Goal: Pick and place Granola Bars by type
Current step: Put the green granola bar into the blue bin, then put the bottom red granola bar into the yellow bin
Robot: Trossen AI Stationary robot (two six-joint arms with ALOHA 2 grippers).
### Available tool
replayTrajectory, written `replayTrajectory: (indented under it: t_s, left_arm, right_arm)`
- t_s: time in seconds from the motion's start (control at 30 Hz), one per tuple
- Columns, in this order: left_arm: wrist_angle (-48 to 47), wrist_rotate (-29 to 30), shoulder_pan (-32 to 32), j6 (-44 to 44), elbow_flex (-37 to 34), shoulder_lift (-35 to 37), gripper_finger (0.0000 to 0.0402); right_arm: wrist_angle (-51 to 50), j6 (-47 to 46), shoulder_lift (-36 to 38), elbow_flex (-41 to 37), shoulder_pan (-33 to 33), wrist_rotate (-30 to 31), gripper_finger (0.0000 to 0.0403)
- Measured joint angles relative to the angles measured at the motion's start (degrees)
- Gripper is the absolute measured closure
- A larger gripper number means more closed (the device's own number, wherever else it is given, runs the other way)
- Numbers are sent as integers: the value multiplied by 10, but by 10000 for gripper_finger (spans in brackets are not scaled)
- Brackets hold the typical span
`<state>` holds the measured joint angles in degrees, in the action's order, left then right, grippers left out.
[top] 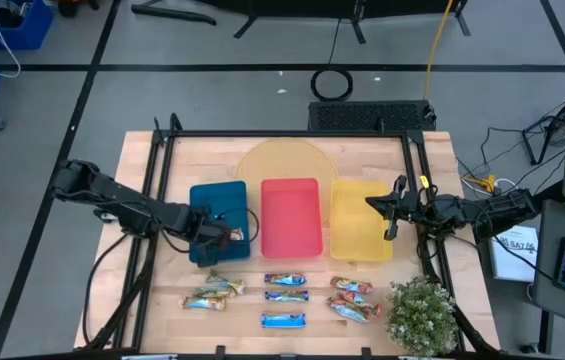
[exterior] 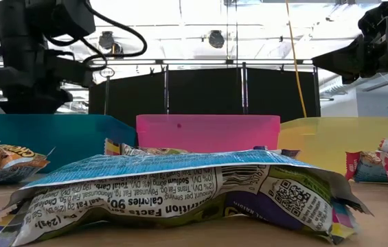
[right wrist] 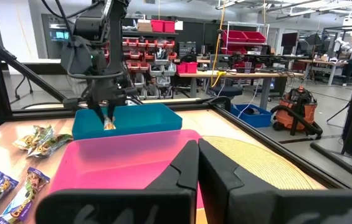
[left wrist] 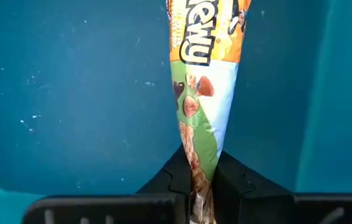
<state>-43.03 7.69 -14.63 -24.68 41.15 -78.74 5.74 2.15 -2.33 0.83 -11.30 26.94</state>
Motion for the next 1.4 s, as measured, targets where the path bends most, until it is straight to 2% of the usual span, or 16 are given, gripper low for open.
replayTrajectory:
  t_s: [0.1,0.4,0.53,0.63,0.73,0.87,1.03,1.2,1.4]
  left_arm:
    - [8,-3,0,-21,0,0,332]
    - [-15,-9,0,-14,14,0,184]
    - [-65,4,-9,-9,62,8,162]
    - [-68,58,-36,14,107,47,174]
    - [-57,139,-74,44,133,112,205]
    - [-5,256,-130,57,110,226,258]
    - [142,327,-167,121,-10,337,317]
    - [341,328,-166,233,-167,404,387]
    - [627,319,-166,362,-346,468,393]
  right_arm:
    - [0,0,0,0,0,0,403]
    - [0,0,0,0,0,0,403]
    - [0,0,0,0,0,0,403]
    - [0,1,0,0,0,0,403]
    - [0,2,0,0,0,0,403]
    - [0,2,0,0,0,0,403]
    - [0,-9,0,0,0,0,403]
    - [0,-10,0,0,0,0,403]
    - [-2,-33,-5,0,0,-2,403]
